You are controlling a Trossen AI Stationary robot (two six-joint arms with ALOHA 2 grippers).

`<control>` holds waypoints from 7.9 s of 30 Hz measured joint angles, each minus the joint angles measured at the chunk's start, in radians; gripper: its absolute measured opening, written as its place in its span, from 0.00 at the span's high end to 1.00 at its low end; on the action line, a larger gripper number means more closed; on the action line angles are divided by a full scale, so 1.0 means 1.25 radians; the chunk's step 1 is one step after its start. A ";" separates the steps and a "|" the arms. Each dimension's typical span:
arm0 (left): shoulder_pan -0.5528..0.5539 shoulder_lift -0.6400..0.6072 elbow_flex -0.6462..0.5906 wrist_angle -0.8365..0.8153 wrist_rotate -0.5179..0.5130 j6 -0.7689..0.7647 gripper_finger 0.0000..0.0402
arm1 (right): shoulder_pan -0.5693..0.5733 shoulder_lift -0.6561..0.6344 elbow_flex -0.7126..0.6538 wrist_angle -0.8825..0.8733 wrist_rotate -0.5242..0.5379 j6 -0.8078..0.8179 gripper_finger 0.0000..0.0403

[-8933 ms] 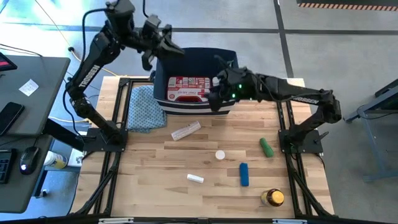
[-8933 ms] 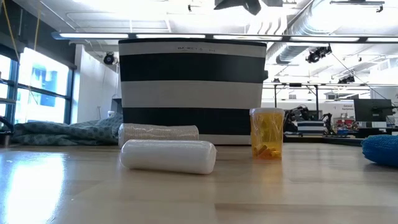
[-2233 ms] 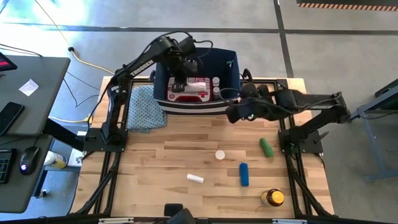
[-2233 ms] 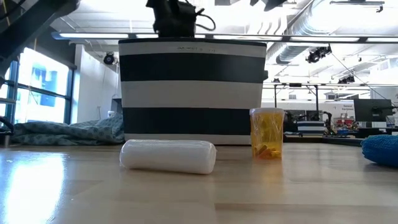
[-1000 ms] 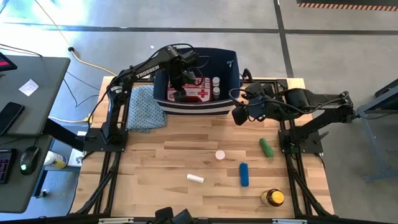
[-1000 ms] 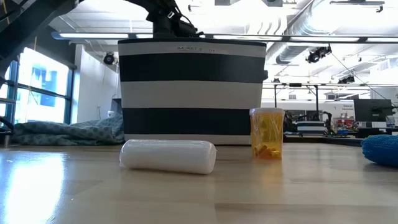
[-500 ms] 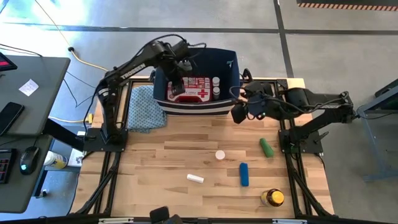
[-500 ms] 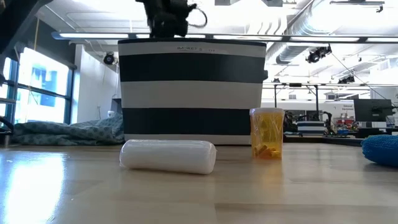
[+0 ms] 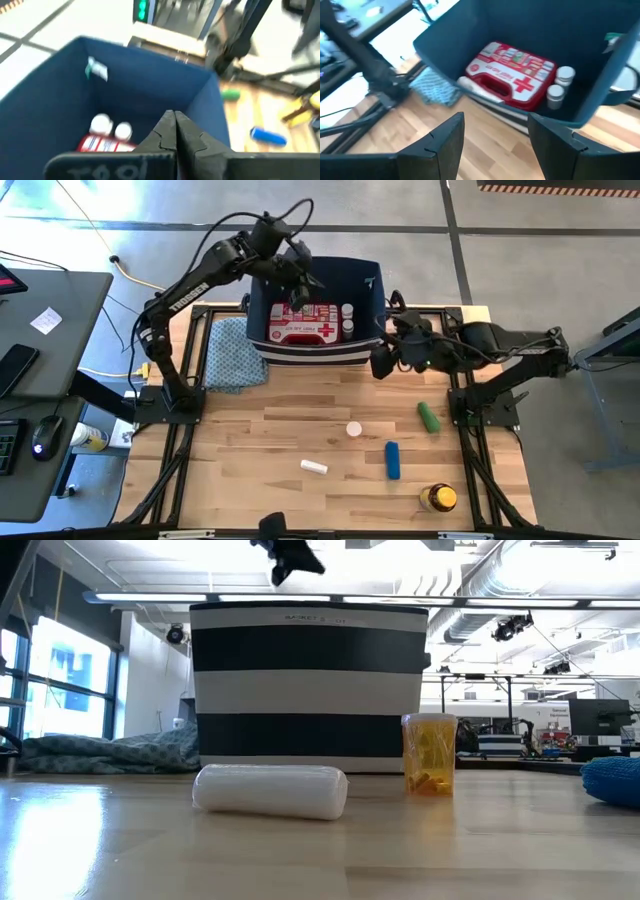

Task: Pick & place medical supplies in basket/bin
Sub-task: Put the white rolled gauze into the blue bin, then put the blue bandage into the blue bin

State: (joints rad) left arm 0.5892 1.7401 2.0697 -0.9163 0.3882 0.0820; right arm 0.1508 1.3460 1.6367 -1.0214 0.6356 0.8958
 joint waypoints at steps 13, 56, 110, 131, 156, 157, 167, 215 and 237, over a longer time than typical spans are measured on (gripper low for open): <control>-0.055 -0.073 0.117 -0.133 0.136 0.013 0.85 | 0.063 0.025 0.000 0.149 -0.055 -0.086 0.48; -0.723 0.105 -0.201 -0.112 -0.158 -0.115 0.73 | 0.481 0.073 0.000 -0.058 0.109 0.294 0.48; -0.743 0.256 -0.465 0.169 -0.212 -0.154 0.73 | 0.434 -0.014 0.000 -0.152 0.138 0.247 0.48; -0.524 0.124 -0.030 -0.289 -0.214 0.120 0.89 | 0.401 -0.019 -0.001 -0.155 0.117 0.267 0.48; 0.039 0.155 0.017 -0.192 -0.143 0.392 0.89 | -0.037 -0.154 0.000 -0.065 0.238 -0.055 0.48; 0.044 0.163 0.004 -0.209 -0.132 0.392 0.89 | -0.049 -0.154 0.000 -0.065 0.238 -0.056 0.48; 0.015 0.171 -0.110 -0.245 -0.050 0.410 0.88 | -0.111 -0.145 0.000 -0.064 0.159 -0.074 0.48; -0.029 0.169 -0.128 -0.226 -0.154 0.323 0.41 | -0.073 -0.144 0.000 -0.097 -0.128 -0.068 0.48; -0.039 0.090 0.203 -0.412 -0.145 0.061 0.51 | -0.044 -0.049 0.000 -0.401 -0.278 0.136 0.48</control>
State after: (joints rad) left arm 0.5401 1.8528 2.3240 -1.4310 0.2076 0.1581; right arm 0.0958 1.2849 1.6371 -1.5223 0.2876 1.0657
